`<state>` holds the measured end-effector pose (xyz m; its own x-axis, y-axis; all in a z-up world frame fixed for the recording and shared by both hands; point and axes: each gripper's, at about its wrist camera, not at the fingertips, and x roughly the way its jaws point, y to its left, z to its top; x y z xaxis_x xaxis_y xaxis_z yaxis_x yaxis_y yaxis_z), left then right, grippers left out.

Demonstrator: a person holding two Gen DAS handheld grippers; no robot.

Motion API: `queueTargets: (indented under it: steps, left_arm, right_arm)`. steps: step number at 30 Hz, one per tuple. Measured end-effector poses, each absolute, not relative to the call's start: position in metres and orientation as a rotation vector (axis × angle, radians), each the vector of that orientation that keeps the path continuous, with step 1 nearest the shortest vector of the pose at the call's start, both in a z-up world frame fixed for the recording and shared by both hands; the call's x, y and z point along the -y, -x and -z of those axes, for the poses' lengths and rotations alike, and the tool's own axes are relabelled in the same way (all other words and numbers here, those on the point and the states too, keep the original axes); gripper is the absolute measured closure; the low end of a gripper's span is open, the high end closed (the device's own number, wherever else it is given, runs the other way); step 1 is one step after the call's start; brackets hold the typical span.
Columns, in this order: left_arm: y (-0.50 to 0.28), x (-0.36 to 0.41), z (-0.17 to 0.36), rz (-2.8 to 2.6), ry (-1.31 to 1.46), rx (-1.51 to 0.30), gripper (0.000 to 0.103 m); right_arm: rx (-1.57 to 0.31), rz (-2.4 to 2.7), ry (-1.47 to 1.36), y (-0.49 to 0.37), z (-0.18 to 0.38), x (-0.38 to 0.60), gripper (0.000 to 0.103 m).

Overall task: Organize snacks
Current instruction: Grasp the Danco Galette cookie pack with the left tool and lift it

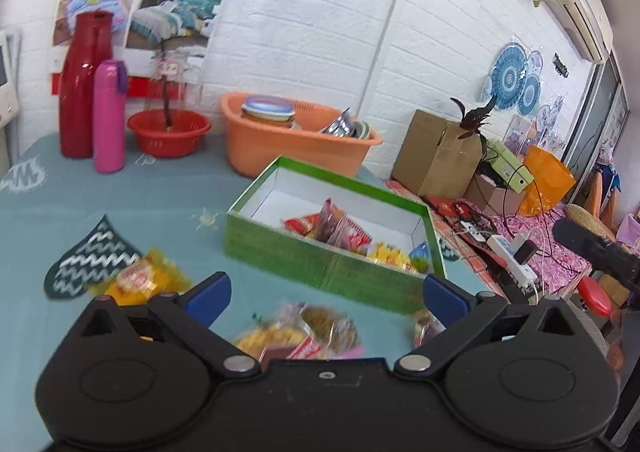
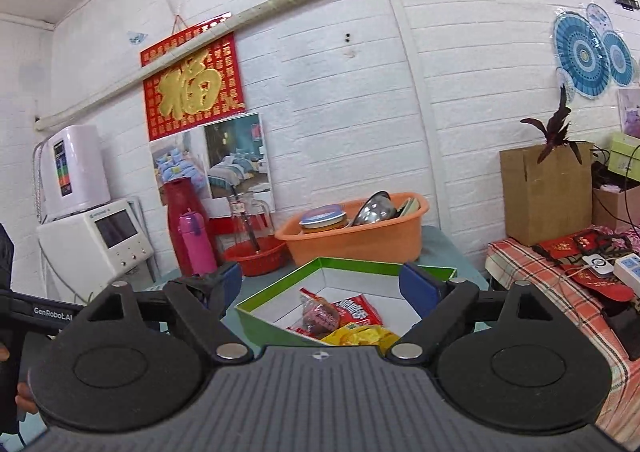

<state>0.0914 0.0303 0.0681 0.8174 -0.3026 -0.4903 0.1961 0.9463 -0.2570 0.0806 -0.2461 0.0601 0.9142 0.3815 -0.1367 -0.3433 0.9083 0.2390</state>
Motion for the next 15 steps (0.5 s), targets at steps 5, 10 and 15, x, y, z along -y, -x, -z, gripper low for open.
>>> queueTargets:
  steps: [5,10,15]
  left_arm:
    - [-0.073,-0.048,-0.045,0.235,0.221,-0.599,0.000]
    - [-0.055,-0.069,-0.019,0.238,0.332,-0.645,0.000]
    - [-0.045,-0.079,-0.002,0.245,0.422,-0.655,0.000]
  right_arm:
    - [-0.221,-0.453,-0.182,-0.068,-0.045,0.226,0.000]
    - [-0.349,-0.537,-0.155,-0.080,-0.018,0.201,0.000]
    - [-0.431,-0.668,-0.156,-0.105,0.002,0.181,0.000]
